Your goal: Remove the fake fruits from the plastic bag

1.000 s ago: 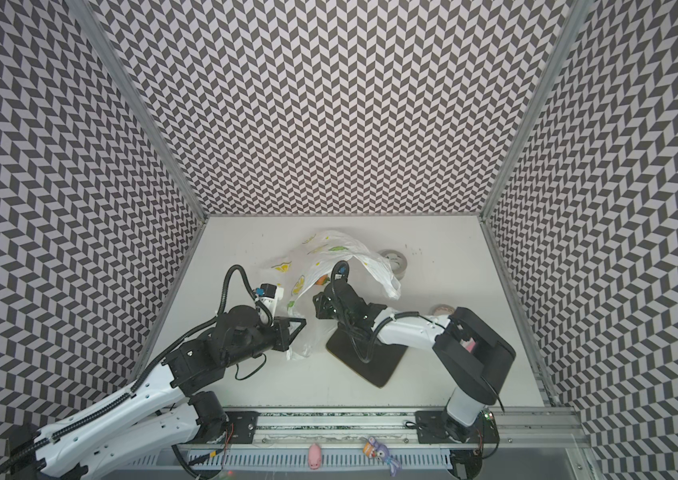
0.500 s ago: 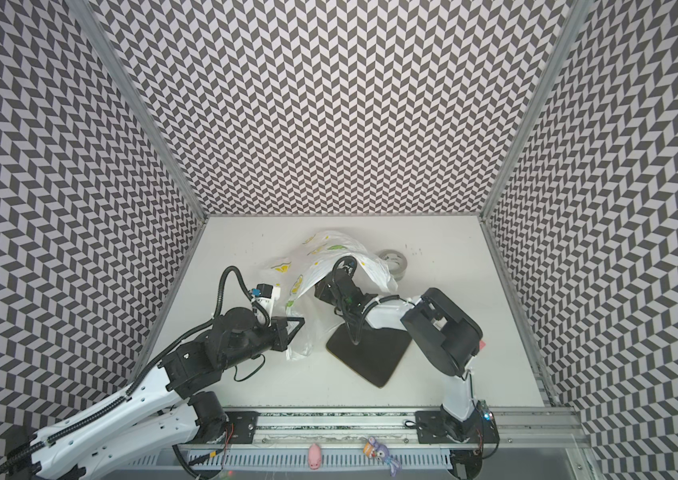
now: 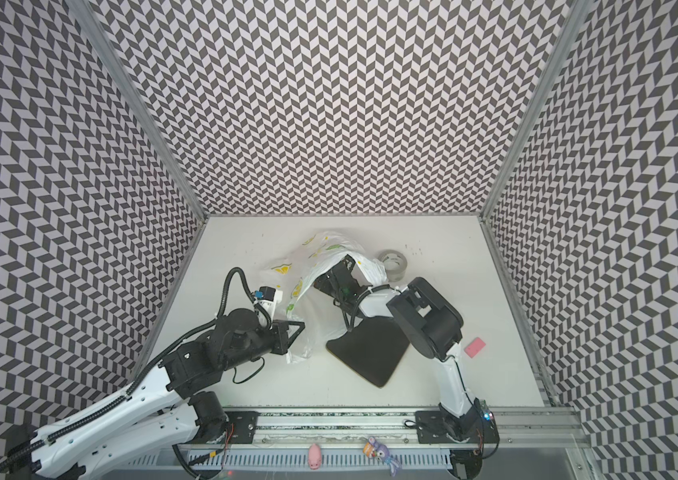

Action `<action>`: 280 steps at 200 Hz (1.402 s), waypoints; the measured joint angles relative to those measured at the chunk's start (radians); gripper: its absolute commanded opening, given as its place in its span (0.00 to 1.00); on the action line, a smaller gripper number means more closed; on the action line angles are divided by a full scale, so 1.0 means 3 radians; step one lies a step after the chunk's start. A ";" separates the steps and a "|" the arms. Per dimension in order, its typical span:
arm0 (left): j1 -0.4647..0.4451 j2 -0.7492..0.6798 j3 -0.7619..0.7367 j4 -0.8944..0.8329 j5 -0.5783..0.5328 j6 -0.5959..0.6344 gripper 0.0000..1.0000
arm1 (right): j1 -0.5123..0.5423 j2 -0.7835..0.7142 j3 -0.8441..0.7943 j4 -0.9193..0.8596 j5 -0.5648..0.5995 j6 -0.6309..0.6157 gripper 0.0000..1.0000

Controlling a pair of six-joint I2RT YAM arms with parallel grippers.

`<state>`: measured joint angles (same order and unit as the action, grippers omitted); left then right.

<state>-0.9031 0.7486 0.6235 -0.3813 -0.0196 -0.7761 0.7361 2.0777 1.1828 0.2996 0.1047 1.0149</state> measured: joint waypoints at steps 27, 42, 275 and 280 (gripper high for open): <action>-0.0015 0.0029 0.0046 -0.0020 0.0032 0.0001 0.00 | 0.0000 0.0121 0.0154 0.0010 -0.0070 -0.0006 0.76; -0.0038 0.0033 0.0064 -0.0024 0.0045 0.0003 0.00 | 0.0000 0.0169 0.0206 0.0051 -0.0108 -0.0005 0.76; -0.0089 -0.0226 -0.0094 -0.0212 -0.0450 -0.0305 0.00 | 0.0013 -0.0492 -0.0479 0.0394 -0.0404 -0.0103 0.37; -0.0089 -0.0223 -0.0103 -0.0202 -0.0453 -0.0309 0.00 | 0.0024 -0.0538 -0.0519 0.0403 -0.0406 -0.0107 0.37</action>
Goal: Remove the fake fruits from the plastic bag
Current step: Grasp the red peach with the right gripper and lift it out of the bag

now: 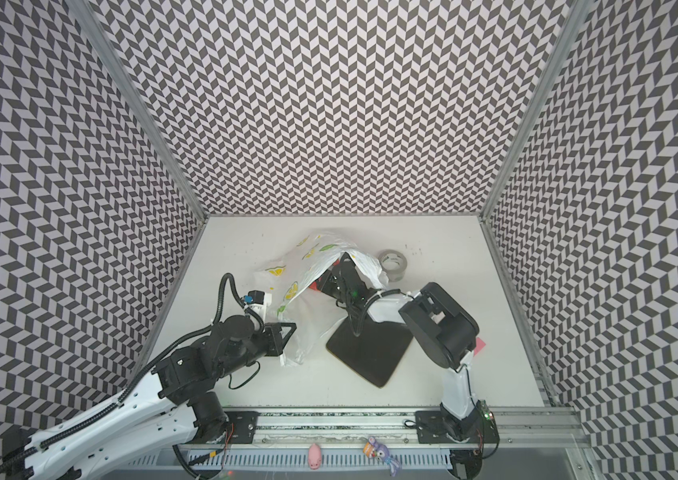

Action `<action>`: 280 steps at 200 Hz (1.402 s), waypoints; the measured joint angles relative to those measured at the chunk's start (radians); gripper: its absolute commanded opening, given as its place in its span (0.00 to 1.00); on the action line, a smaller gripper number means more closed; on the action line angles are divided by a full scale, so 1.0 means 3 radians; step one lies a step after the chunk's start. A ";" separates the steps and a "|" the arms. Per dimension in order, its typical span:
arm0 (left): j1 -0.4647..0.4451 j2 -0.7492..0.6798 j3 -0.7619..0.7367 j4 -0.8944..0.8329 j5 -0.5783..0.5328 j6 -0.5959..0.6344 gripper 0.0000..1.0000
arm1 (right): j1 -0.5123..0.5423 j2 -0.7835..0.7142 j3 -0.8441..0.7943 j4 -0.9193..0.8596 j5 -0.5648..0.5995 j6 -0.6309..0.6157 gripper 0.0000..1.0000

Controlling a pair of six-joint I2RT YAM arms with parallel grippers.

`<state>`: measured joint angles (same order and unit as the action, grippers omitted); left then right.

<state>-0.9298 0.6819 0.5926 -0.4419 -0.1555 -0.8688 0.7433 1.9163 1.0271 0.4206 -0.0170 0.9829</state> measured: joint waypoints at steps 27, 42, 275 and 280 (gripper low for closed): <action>0.0000 0.0097 -0.0006 0.0104 0.0006 0.0010 0.00 | 0.0090 -0.0207 -0.0198 0.0024 -0.0022 -0.0055 0.37; 0.0000 0.0168 -0.0005 0.0173 0.0017 0.0037 0.00 | 0.0142 -0.0284 -0.0295 0.0029 -0.0050 -0.0084 0.37; 0.0000 0.0561 0.0140 0.0416 -0.0103 0.0127 0.00 | 0.0329 -0.2838 -0.1409 -0.1528 -0.0487 -0.1153 0.39; 0.0000 0.0561 0.0139 0.0415 -0.0103 0.0126 0.00 | 0.0329 -0.2911 -0.1460 -0.1605 -0.0482 -0.1148 0.39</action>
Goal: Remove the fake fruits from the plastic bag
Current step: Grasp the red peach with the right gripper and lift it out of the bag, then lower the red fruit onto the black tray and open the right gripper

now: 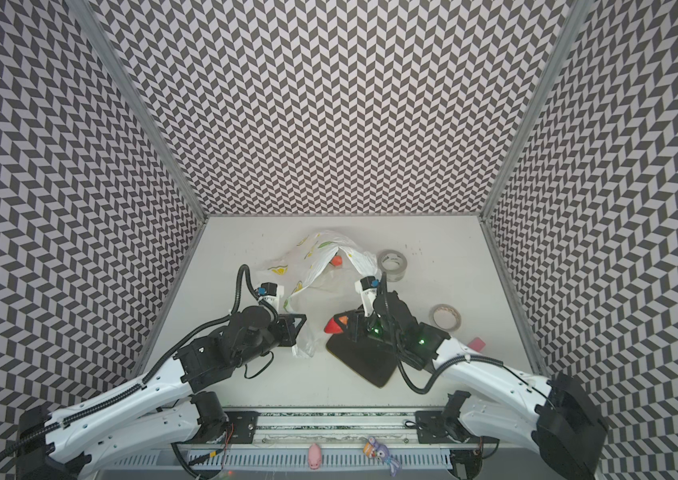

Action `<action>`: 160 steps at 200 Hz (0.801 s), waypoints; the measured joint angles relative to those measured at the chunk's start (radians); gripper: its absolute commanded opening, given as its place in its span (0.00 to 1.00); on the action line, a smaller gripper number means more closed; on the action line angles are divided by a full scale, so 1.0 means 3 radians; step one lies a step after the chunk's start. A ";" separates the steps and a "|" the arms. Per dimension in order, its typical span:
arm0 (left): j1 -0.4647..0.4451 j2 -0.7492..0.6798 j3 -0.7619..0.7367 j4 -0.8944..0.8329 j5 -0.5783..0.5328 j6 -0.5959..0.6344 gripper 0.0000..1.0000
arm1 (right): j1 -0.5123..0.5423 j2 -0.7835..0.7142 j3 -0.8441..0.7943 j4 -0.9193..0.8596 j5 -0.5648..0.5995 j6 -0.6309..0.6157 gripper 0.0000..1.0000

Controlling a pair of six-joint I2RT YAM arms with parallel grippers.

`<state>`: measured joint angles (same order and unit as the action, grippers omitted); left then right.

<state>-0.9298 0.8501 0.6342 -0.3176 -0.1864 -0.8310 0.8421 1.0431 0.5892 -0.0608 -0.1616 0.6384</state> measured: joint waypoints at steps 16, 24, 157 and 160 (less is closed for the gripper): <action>0.0000 -0.0001 0.0001 0.0000 -0.0005 -0.0001 0.00 | 0.0000 -0.0259 -0.0165 -0.0275 0.0024 0.0069 0.39; 0.0000 -0.0003 0.0001 -0.0001 -0.0010 -0.0001 0.00 | -0.0001 -0.0395 -0.0257 -0.0376 0.0041 0.0114 0.39; 0.0000 -0.0092 0.0025 -0.0055 -0.0036 -0.0003 0.00 | -0.0496 -0.1099 -0.1164 -0.0738 0.0072 0.0594 0.51; 0.0000 -0.0093 0.0025 -0.0056 -0.0037 -0.0003 0.00 | -0.0501 -0.1095 -0.1171 -0.0710 0.0071 0.0591 0.53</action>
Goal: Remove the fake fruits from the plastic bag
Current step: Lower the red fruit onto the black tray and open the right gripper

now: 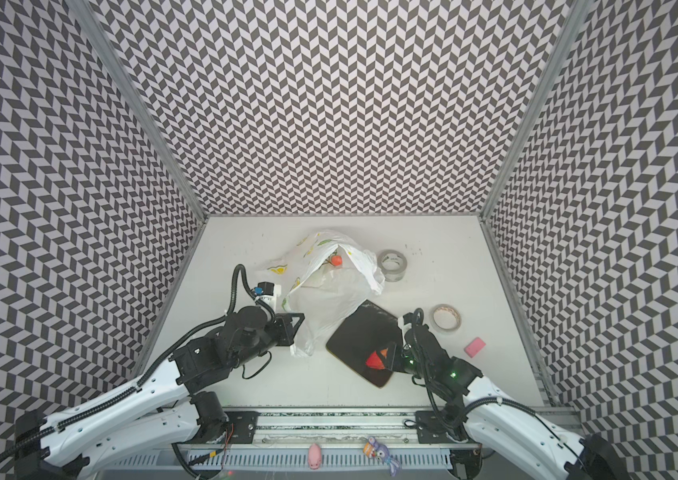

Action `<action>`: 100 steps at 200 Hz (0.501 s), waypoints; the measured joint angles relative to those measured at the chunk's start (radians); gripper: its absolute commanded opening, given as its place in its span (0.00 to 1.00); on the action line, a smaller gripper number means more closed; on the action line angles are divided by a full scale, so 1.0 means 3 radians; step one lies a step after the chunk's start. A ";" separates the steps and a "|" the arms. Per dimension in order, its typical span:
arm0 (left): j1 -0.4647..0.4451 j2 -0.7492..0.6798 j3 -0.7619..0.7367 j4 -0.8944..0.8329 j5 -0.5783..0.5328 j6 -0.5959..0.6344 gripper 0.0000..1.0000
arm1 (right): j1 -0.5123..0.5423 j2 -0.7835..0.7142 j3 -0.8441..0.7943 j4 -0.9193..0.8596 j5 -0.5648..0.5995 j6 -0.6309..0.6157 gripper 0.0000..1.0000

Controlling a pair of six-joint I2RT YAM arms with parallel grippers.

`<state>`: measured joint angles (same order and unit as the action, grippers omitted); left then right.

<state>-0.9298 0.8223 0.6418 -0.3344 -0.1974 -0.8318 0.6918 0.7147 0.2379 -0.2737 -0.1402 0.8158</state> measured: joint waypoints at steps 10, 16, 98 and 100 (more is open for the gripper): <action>0.0000 -0.0001 0.0000 -0.0003 0.0000 0.0000 0.00 | -0.0005 0.0018 -0.0041 0.0066 -0.0008 0.0009 0.61; 0.0000 -0.0001 0.0000 -0.0004 0.0000 0.0000 0.00 | -0.0005 0.0018 -0.0064 0.0072 -0.0009 0.0014 0.65; 0.0000 -0.0060 0.0000 -0.0025 0.0000 0.0000 0.00 | -0.0025 -0.0558 0.0299 -0.0557 0.0336 -0.0050 0.93; 0.0000 -0.0062 0.0000 -0.0027 0.0000 0.0000 0.00 | -0.0025 -0.0571 0.0310 -0.0565 0.0342 -0.0050 0.93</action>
<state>-0.9298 0.8036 0.6418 -0.3424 -0.1974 -0.8318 0.6842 0.5434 0.3309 -0.4431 -0.0376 0.8009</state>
